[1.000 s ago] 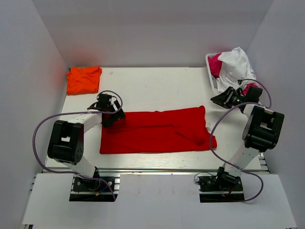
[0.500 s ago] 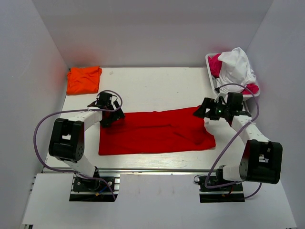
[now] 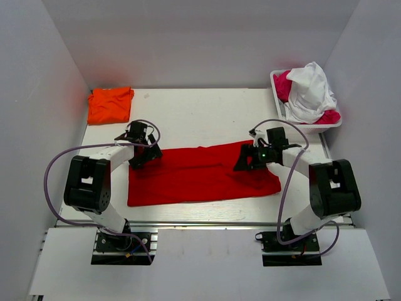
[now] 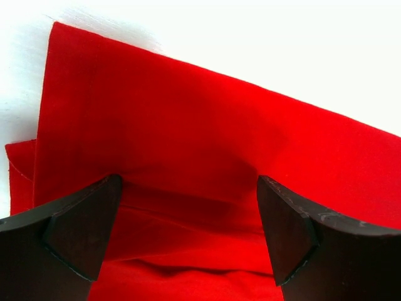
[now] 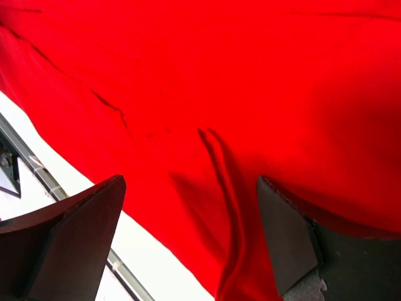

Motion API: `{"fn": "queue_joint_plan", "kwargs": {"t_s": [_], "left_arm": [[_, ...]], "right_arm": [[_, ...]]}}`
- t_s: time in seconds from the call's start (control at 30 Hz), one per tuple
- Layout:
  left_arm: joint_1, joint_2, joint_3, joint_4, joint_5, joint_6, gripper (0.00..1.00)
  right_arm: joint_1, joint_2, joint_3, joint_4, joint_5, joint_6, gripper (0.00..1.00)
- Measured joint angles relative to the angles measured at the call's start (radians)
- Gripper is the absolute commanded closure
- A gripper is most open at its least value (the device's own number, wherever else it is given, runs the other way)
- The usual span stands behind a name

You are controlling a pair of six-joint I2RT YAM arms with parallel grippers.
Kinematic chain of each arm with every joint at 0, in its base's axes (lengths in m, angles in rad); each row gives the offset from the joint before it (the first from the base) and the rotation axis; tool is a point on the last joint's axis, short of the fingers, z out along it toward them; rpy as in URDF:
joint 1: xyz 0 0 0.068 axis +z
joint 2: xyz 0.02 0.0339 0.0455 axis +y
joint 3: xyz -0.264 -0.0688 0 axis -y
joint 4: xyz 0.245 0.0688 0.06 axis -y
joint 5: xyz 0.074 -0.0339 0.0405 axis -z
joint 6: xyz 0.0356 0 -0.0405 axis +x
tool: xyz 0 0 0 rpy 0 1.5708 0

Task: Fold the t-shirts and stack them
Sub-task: Rotate the tshirt 90 degrees

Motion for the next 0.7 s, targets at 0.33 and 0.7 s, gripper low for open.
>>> {"fn": "queue_joint_plan", "kwargs": {"t_s": [0.33, 0.7], "left_arm": [[0.000, -0.002, 0.000, -0.014, -0.013, 0.006, 0.00], [0.000, -0.003, 0.000, -0.033, -0.036, 0.006, 0.00]], "right_arm": [[0.103, 0.047, 0.057, 0.018, -0.008, 0.000, 0.10], [0.189, -0.110, -0.134, -0.048, -0.135, 0.002, 0.10]]}}
